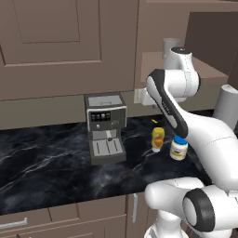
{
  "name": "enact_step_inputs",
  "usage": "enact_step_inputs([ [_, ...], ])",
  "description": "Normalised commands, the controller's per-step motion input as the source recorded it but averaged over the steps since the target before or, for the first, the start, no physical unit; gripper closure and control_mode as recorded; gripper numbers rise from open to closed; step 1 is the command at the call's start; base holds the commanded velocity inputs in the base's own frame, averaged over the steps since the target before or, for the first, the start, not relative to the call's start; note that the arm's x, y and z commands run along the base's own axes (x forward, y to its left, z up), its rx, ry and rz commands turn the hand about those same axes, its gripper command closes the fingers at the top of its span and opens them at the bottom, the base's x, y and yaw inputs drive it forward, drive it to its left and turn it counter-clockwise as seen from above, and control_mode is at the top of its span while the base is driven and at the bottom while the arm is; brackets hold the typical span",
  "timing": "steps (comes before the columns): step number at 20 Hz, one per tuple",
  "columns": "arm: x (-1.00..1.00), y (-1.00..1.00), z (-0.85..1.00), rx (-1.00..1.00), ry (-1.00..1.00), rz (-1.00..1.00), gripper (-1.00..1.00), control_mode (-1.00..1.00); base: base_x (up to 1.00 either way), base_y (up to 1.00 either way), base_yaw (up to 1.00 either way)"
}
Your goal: Pick the mayonnaise and mustard from the counter and place them in the cabinet.
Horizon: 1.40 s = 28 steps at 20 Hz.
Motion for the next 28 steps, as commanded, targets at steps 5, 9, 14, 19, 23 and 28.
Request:
enact_step_inputs([
  [5, -0.16, -0.05, 0.0, 0.0, 0.0, 0.02, -1.0, -1.0, 0.0, 0.0, 0.0],
  [9, -0.35, -0.12, -0.01, 0.0, 0.0, 0.05, -1.0, -1.0, 0.0, 0.0, 0.0],
  [14, -0.36, -0.16, -0.07, 0.0, -0.04, 0.03, -1.0, -1.0, 0.0, 0.0, 0.0],
  [19, -0.28, -0.2, -0.15, -0.01, -0.1, 0.0, -1.0, -1.0, 0.0, 0.0, 0.0],
  [23, -0.22, -0.23, -0.24, -0.03, -0.12, 0.0, -1.0, -1.0, 0.0, 0.0, 0.0],
  [28, -0.18, -0.24, -0.28, 0.0, -0.11, 0.0, -1.0, -1.0, 0.0, 0.0, 0.0],
])
